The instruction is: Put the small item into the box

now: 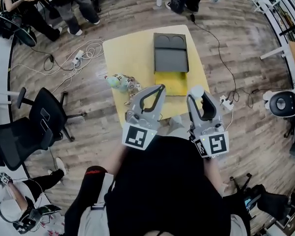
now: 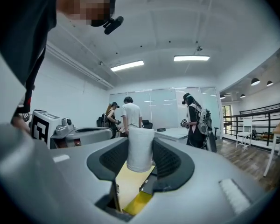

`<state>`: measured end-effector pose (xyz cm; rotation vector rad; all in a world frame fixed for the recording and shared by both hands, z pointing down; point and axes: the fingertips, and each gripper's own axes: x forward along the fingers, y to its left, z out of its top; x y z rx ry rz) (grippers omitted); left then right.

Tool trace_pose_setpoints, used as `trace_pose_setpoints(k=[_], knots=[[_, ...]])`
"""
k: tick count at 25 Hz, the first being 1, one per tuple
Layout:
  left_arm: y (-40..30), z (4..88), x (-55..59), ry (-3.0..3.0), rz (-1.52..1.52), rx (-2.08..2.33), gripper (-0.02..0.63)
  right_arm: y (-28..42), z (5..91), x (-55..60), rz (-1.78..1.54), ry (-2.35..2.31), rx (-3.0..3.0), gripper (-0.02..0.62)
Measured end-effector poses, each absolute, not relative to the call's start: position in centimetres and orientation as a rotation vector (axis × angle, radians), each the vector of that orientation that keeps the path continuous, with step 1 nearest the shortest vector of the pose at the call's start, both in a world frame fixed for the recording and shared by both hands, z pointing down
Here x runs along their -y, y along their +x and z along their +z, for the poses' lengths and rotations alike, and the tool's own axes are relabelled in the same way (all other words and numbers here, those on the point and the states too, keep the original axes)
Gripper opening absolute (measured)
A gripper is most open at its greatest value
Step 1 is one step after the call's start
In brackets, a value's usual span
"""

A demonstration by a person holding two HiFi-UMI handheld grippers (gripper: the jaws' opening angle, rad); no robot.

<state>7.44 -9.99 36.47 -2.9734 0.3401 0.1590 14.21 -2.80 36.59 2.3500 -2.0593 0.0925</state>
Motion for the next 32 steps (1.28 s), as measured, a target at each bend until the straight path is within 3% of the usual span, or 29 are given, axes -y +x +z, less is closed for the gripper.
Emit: trace_pose_setpoints(k=[14, 32], knots=[[12.5, 36.8, 10.6, -2.889, 0.094, -0.662, 0.002, 20.5, 38.8, 7.4, 0.188, 1.993, 2.302, 0.167], [10.4, 38.4, 10.9, -2.767, 0.021, -1.164, 0.002, 19.4, 50.0, 10.9, 0.468, 1.448, 2.396, 0.167]])
